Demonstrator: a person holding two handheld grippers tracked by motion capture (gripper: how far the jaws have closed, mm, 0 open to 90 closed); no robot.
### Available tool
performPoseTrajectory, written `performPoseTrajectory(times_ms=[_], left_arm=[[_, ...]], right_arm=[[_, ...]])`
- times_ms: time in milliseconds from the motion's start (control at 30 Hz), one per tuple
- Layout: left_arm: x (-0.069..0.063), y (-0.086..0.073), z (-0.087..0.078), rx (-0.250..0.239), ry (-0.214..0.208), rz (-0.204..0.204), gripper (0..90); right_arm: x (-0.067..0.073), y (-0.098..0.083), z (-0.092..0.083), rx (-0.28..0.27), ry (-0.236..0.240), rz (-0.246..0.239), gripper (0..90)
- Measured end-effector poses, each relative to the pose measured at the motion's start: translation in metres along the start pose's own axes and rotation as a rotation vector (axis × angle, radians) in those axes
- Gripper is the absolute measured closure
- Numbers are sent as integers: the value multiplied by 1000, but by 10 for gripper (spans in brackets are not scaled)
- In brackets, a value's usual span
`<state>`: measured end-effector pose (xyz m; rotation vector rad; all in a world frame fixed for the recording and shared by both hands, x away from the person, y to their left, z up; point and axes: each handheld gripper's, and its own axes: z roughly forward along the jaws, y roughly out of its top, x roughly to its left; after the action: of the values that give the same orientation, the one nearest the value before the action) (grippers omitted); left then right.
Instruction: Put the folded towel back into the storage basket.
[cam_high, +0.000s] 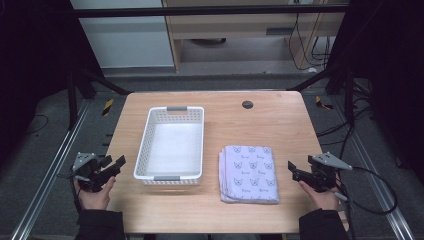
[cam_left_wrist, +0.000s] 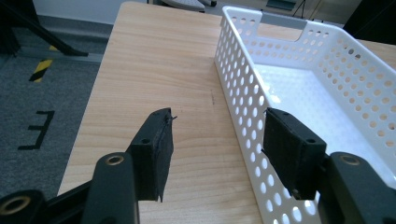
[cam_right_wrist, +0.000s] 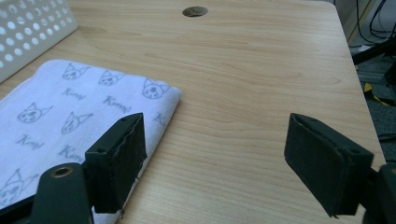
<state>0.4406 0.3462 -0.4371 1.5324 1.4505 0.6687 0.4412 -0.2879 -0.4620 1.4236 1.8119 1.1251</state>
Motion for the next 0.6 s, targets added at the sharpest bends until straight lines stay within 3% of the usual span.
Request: performPoseTrajectory(times_ms=[200,433,600], left_arm=[[-8,7,-6,-11,-15,10,415],[-20,14,-12,-40,-54,9,412],[-31,17,-15,-48,-64,41,412]], right_arm=[[4,4,-3,-13,3,-35,207],[6,13,-14,-87,39,-21,217],[7,18,-18,-104,56,-11,218]])
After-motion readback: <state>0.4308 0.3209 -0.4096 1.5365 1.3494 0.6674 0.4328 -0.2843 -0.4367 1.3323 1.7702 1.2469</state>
